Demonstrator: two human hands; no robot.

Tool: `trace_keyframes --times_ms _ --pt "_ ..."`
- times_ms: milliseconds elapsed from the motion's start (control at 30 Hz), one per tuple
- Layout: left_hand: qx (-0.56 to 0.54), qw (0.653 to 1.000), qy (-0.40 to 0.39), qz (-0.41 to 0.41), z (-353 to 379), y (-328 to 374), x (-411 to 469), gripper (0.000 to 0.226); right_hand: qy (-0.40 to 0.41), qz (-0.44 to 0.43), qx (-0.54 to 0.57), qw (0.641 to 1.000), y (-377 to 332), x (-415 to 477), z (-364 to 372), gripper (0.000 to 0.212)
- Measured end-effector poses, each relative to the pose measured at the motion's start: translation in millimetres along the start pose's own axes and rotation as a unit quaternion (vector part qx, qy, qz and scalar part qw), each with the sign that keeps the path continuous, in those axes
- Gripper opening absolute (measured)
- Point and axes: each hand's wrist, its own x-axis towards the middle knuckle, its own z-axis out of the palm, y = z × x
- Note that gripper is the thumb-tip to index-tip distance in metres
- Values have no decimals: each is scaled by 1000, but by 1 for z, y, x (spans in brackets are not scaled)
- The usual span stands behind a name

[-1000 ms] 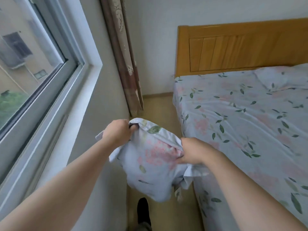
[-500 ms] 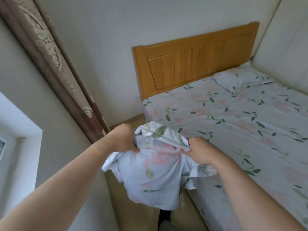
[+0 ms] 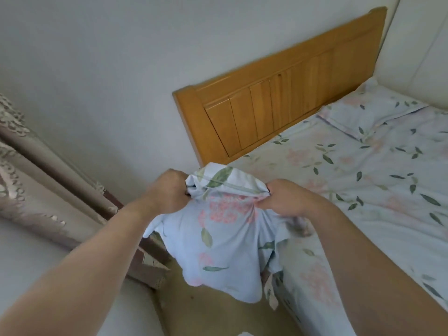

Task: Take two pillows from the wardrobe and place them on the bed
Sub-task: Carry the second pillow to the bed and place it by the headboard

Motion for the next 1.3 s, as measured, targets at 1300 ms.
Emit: trace_keyframes --times_ms 1300 --pt "23 742 379 552 -47 167 837 7 527 377 -141 748 185 427 -361 50"
